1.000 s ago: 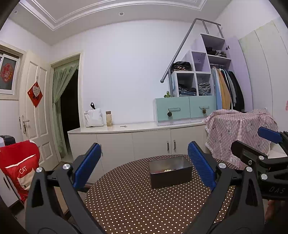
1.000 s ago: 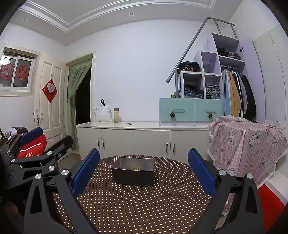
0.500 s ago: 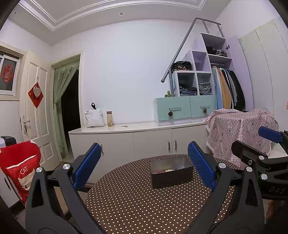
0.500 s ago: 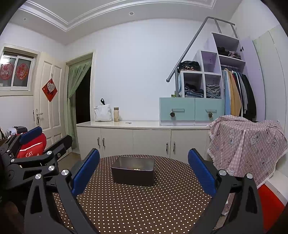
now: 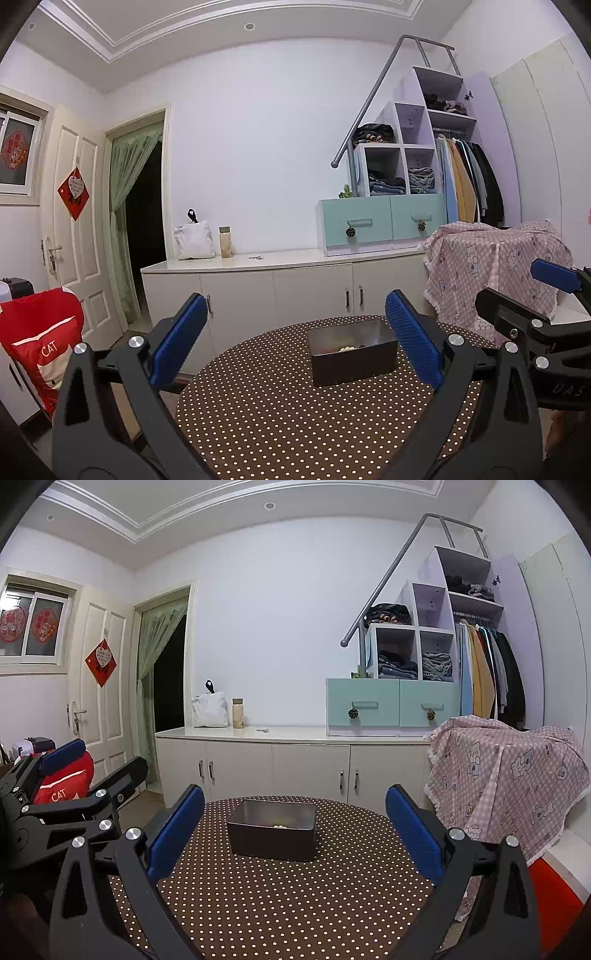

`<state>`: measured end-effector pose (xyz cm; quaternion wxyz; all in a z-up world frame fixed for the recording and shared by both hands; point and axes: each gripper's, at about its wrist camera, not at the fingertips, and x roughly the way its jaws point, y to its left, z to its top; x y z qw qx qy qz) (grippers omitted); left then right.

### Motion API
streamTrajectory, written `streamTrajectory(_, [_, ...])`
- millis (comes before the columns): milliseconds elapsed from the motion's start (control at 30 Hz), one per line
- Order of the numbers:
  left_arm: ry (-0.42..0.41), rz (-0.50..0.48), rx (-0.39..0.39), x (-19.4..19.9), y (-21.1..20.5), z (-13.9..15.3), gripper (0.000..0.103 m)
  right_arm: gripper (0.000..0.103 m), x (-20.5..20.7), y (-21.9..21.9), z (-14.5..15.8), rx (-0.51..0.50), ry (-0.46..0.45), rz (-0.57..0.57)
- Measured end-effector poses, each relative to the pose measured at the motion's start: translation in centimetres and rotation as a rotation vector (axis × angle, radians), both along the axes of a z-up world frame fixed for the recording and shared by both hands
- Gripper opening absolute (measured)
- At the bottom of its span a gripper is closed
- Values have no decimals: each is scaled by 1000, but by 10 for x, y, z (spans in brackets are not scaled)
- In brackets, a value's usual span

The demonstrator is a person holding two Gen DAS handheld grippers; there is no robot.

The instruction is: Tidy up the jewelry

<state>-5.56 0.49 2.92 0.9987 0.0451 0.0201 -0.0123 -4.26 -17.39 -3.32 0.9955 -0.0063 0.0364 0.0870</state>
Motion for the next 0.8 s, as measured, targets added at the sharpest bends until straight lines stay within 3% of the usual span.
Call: streamTrajectory(800, [12,7,3,5,1,-5,95,95,6,-2,-9,-1,20,-3])
